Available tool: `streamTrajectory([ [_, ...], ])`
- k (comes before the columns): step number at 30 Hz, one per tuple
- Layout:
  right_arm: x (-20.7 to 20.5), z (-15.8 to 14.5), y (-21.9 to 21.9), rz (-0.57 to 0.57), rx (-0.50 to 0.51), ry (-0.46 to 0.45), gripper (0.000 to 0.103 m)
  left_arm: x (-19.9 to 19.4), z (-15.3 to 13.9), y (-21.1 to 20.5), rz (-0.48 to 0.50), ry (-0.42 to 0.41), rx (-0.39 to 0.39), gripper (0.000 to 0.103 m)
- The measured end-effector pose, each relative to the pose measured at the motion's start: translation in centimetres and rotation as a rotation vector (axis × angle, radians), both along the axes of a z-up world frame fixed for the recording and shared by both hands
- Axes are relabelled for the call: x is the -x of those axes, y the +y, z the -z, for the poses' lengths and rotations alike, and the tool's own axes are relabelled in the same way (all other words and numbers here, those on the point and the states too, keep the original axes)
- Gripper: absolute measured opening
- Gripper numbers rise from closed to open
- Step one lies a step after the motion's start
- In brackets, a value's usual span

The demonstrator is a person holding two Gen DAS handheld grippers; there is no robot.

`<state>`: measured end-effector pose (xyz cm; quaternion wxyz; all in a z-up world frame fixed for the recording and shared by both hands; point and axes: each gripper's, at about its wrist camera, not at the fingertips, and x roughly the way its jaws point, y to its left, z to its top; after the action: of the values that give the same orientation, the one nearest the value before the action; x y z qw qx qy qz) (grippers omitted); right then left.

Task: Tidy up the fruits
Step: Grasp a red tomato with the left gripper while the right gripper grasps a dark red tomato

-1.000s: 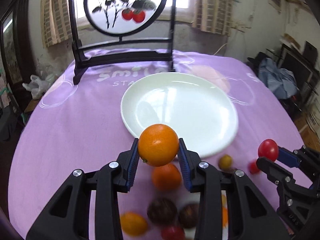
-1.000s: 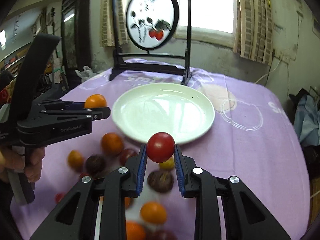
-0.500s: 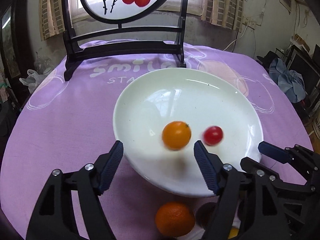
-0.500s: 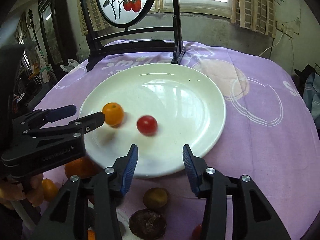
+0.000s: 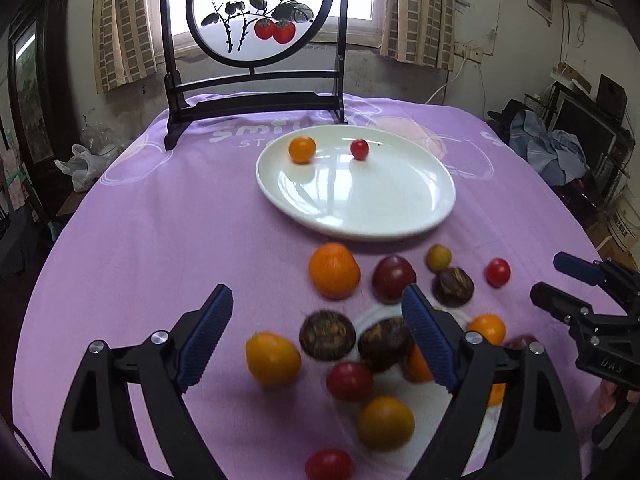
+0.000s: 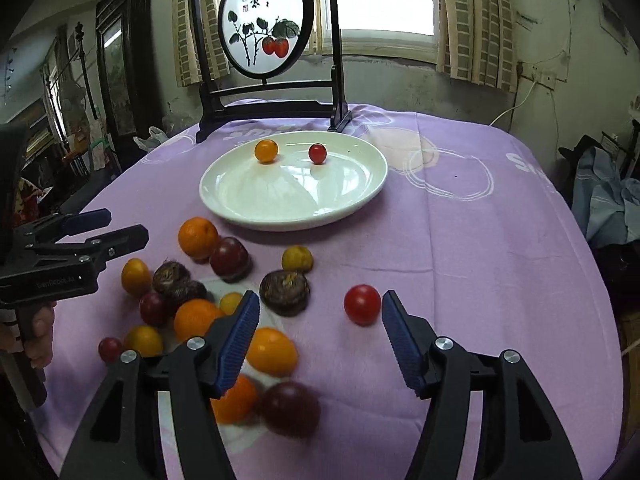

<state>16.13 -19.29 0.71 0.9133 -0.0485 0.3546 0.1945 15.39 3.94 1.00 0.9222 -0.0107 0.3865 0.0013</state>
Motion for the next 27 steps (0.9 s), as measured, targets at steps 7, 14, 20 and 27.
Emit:
streamTrajectory([
  [7, 6.5, 2.2, -1.4, -0.021, 0.014, 0.022, 0.068, 6.6, 2.1, -0.1, 0.002, 0.031, -0.023, 0.084],
  [14, 9.0, 4.5, -2.2, -0.019, -0.008, 0.122, 0.070, 9.4, 5.0, -0.6, 0.018, 0.093, -0.007, 0.081],
  [20, 10.0, 4.5, -2.0, -0.038, -0.012, 0.115, 0.071, 8.6, 5.6, -0.6, 0.030, 0.127, 0.032, 0.068],
  [27, 9.4, 4.7, -1.3, -0.060, -0.019, 0.135, 0.071, 7.4, 6.3, -1.0, 0.027, 0.191, 0.015, 0.030],
])
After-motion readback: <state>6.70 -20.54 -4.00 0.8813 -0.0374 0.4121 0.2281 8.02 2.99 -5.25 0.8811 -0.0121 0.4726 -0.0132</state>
